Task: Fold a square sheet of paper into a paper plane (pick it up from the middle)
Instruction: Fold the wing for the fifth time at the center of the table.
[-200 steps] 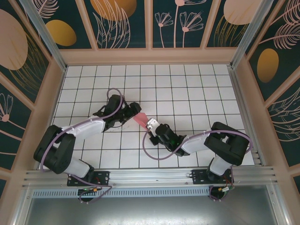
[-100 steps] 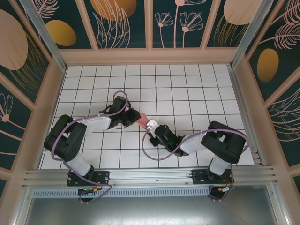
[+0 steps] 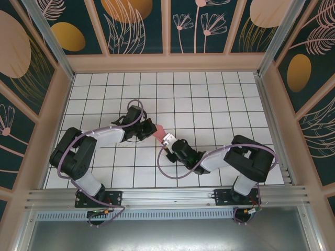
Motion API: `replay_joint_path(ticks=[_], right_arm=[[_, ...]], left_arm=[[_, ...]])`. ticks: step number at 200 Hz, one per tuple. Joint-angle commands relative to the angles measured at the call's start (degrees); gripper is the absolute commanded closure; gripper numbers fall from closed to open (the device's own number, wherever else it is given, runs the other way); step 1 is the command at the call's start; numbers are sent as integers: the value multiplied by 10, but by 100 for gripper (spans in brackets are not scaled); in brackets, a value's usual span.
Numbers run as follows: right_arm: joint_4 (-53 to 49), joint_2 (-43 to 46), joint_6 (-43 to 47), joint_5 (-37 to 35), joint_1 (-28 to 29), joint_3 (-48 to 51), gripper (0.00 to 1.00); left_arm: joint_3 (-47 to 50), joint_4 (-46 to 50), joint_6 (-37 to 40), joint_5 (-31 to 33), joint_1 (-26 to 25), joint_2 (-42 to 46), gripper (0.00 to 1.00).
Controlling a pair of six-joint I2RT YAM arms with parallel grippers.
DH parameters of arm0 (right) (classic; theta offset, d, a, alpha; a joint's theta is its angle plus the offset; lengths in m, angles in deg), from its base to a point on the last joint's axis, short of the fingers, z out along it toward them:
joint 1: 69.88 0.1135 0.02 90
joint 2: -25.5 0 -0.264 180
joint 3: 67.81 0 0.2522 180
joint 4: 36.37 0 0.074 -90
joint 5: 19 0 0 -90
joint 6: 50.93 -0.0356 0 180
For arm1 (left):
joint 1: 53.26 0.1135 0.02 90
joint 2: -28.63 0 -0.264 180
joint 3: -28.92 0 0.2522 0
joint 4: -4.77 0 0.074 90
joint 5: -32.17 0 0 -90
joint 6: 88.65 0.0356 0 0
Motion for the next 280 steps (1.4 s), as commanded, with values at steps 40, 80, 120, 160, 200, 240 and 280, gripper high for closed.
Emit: replay_joint_path(ticks=[40,80,120,160,200,240,280], right_arm=[[-17,-12,5,-20,8,-10,91],[-14,-7,-9,-22,8,-6,99],[-5,-1,-61,2,2,-11,100],[8,6,-143,43,-18,-16,100],[23,15,-244,138,-70,-8,100],[36,15,-294,195,-104,-1,100],[38,9,-326,248,-125,-4,100]], left_arm=[[-9,9,13,-6,2,-11,98],[-9,10,12,-1,2,-7,93],[-7,31,20,45,2,29,76],[12,61,21,122,2,86,47],[51,55,8,163,2,147,40],[64,51,3,164,2,161,40],[65,35,3,145,2,151,42]])
